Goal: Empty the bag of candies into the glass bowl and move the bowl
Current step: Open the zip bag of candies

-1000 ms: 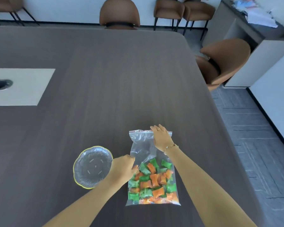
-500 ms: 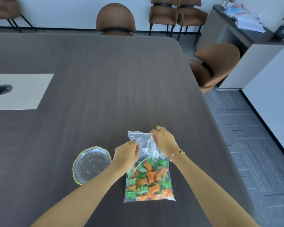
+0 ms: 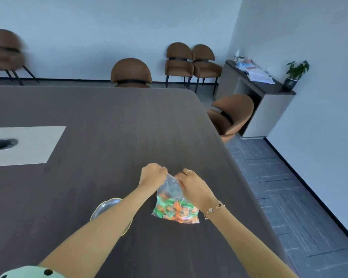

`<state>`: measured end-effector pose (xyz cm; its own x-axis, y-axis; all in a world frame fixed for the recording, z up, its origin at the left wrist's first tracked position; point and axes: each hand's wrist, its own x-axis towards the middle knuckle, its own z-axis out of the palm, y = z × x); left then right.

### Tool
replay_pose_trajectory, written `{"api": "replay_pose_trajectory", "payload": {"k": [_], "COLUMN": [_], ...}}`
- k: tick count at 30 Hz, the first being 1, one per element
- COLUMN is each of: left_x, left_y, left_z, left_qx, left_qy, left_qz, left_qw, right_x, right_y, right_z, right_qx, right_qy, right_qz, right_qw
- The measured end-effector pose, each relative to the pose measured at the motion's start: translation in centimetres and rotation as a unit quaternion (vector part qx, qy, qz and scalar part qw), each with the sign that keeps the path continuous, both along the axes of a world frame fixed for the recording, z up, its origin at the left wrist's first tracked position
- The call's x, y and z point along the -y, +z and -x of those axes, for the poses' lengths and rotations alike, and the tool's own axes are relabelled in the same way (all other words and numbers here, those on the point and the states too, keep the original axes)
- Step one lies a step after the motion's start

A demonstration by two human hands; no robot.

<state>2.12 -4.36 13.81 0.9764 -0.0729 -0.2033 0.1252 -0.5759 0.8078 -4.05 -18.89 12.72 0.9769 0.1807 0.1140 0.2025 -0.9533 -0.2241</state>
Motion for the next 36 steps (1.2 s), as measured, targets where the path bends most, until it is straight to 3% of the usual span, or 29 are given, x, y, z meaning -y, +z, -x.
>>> {"api": "replay_pose_trajectory", "payload": {"k": [3, 5, 9, 14, 20, 25, 29, 34, 36], "left_x": [-0.6, -1.0, -1.5, -2.5, -3.1, -3.7, -5.4, -5.5, -4.9], "left_y": [0.6, 0.6, 0.0, -0.9, -0.8, 0.1, 0.2, -0.2, -0.2], "left_z": [0.6, 1.2, 2.2, 2.8, 3.4, 4.2, 4.6, 6.1, 6.7], "left_qx": [-0.022, -0.012, -0.023, -0.048, -0.043, -0.017, -0.014, -0.013, -0.019], "left_qy": [-0.007, -0.03, -0.096, -0.143, -0.181, -0.169, -0.161, -0.095, -0.063], "left_qz": [0.019, 0.01, 0.033, 0.13, 0.038, -0.014, -0.062, -0.034, -0.03], "left_qw": [1.0, 0.999, 0.995, 0.98, 0.982, 0.985, 0.985, 0.995, 0.997], "right_x": [-0.7, -1.4, -2.4, -2.0, -2.5, -3.5, -2.1, -3.6, -4.3], "right_y": [0.3, 0.4, 0.9, 0.4, 0.0, 0.7, 1.8, 1.2, -0.2], "right_z": [1.3, 1.8, 1.8, 1.2, 1.2, 1.1, 0.6, 2.6, 2.9], "right_qx": [-0.027, -0.066, -0.113, -0.154, -0.188, -0.116, -0.053, -0.221, -0.227], "right_qy": [-0.003, -0.047, -0.154, -0.166, -0.201, -0.16, -0.211, -0.142, -0.124], "right_qz": [-0.036, -0.111, -0.308, -0.393, -0.383, -0.296, -0.288, -0.203, -0.168], "right_qw": [0.999, 0.991, 0.932, 0.891, 0.882, 0.934, 0.933, 0.943, 0.951]}}
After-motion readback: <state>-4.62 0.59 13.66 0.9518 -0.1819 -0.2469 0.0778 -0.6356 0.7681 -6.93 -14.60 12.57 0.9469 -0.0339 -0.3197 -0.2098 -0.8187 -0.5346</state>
